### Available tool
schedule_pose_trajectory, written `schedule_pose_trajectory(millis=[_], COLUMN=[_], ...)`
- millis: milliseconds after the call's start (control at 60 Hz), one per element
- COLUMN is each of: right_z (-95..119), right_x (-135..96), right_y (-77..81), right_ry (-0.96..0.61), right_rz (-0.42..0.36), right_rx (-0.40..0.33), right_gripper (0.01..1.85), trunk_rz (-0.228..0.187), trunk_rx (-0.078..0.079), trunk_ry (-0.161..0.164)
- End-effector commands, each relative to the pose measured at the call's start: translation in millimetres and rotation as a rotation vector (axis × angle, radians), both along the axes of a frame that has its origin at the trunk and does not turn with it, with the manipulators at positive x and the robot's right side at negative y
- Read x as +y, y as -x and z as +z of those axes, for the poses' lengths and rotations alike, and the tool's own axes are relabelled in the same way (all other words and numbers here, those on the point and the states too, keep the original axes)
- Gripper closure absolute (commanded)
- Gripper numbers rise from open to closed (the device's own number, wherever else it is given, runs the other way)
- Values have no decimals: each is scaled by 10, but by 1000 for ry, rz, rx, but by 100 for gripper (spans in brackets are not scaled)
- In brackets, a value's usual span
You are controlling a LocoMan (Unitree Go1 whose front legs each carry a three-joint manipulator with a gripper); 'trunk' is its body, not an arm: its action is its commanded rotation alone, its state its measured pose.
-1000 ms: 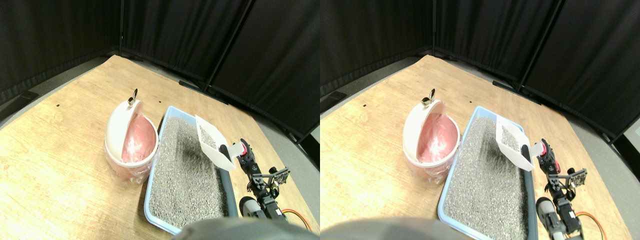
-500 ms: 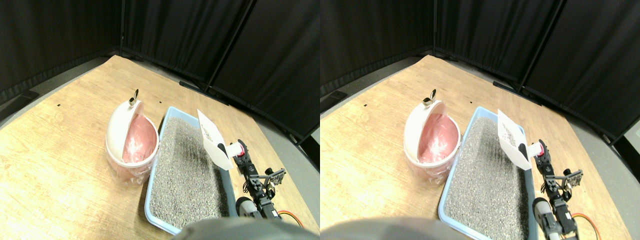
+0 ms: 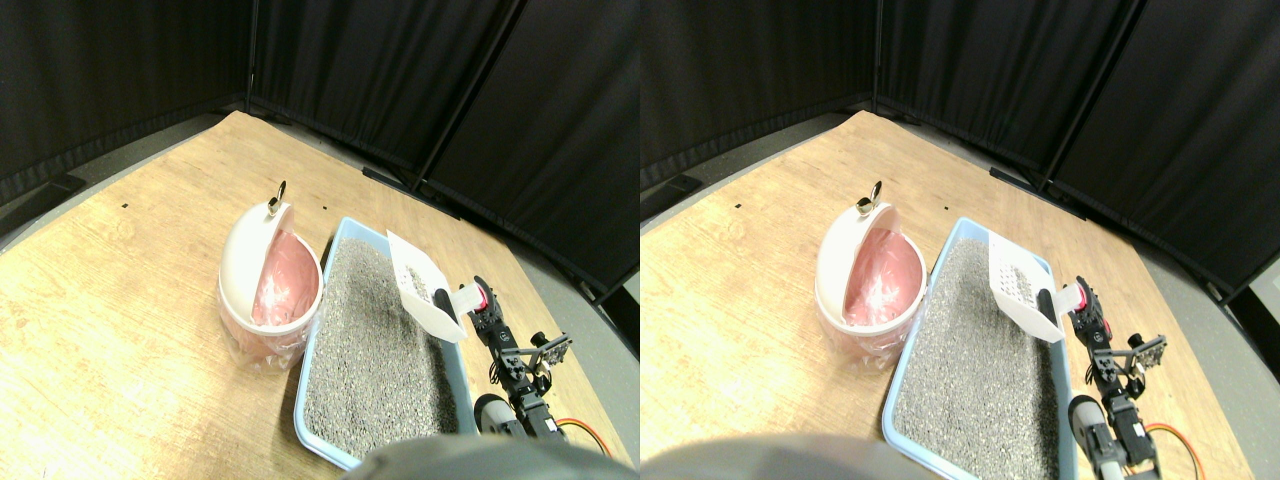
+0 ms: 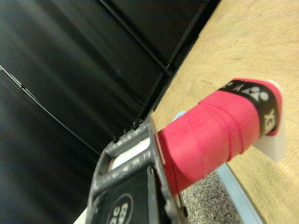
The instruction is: Scoop (unimanual)
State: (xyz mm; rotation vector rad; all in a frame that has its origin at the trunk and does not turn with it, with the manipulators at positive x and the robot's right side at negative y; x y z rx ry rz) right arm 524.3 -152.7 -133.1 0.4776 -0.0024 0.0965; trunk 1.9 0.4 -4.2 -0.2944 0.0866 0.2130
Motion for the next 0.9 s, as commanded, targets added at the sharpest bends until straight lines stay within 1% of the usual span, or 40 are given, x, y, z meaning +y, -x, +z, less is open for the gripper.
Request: schedule_pose_trajectory(millis=[17,100,167,200,300,317,383,400,450,517,567,583,600,650,683,750,767,883,900], right_z=[164,258,289,314,360,372,396,414,427,444,452,452,455,465,467,474,476,489,496], right_x=[62,133,163,188,243,257,294,321,340,383,404,413,424,453,464,483,487,529,549], right_y=[-17,-57,-84,-116,-154,-158,-177,-195,-208,-240,-249,-261,-269,-280,-286,-296,-298,-322,-325], right_ry=[45,114,116,149,189,193,213,247,264,311,330,340,353,362,390,405,410,432,435], right_rz=[39,79,88,116,134,125,139,170,176,227,225,252,261,261,285,292,292,316,315], right_rx=[-76,-85,-86,-104,-111,-103,-101,-108,-106,-125,-128,-138,-140,-132,-145,-143,-141,-159,-152], right_gripper=[180,180,180,180,180,180,180,180,180,180,180,180,180,180,180,180,180,180,180], trunk_rz=[35,56,69,73,94,94,104,109,115,124,134,134,134,140,140,140,159,159,173], trunk_rx=[-6,-4,-1,-1,4,4,7,8,9,11,14,14,14,15,15,15,20,20,19], trunk_ry=[6,18,26,27,37,37,43,45,48,53,59,59,59,62,62,62,70,70,77])
